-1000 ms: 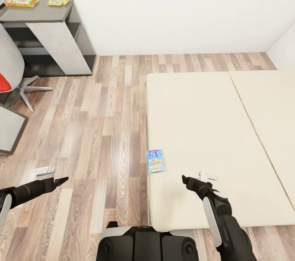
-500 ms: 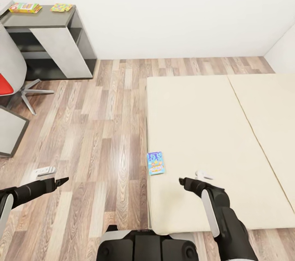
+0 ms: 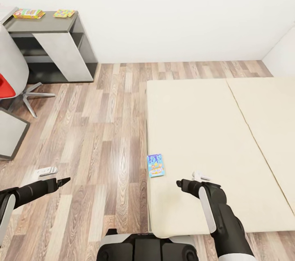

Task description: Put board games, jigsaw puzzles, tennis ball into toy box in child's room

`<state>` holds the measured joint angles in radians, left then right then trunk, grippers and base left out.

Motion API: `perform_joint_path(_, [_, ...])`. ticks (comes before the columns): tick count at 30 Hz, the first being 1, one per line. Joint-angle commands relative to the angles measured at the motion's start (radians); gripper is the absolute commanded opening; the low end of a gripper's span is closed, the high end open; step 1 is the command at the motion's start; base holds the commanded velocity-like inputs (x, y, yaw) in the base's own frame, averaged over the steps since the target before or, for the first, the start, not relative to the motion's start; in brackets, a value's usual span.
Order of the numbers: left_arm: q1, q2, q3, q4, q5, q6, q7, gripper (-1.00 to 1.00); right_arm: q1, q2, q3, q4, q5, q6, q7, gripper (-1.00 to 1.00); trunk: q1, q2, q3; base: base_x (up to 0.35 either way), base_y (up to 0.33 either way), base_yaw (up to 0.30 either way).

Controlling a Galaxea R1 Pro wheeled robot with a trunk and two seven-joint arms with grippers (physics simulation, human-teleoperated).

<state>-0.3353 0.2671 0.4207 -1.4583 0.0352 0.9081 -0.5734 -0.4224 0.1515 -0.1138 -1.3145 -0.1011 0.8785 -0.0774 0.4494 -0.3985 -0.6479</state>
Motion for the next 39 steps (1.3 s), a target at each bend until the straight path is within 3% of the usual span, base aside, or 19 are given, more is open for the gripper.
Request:
perform_joint_path(1, [-0.001,0.0,0.001,-0.001,0.003,0.008,-0.002,1.0,-0.001,0.001,-0.001,0.0,-0.011,0.003,-0.008,1.0,0.001,-0.002,0.0,0.0,0.0,0.0])
perform_joint_path(16, [-0.001,-0.001,-0.025,-0.001,0.002,0.009,-0.002,1.0,-0.001,0.002,-0.003,0.004,-0.019,-0.006,-0.009,1.0,0.001,-0.002,0.025,0.0,0.0,0.0])
perform_joint_path(39, [-0.001,0.0,-0.026,-0.001,0.002,0.009,-0.002,1.0,-0.001,0.002,-0.003,0.004,-0.016,-0.008,-0.009,1.0,0.001,-0.002,0.063,0.0,0.0,0.0])
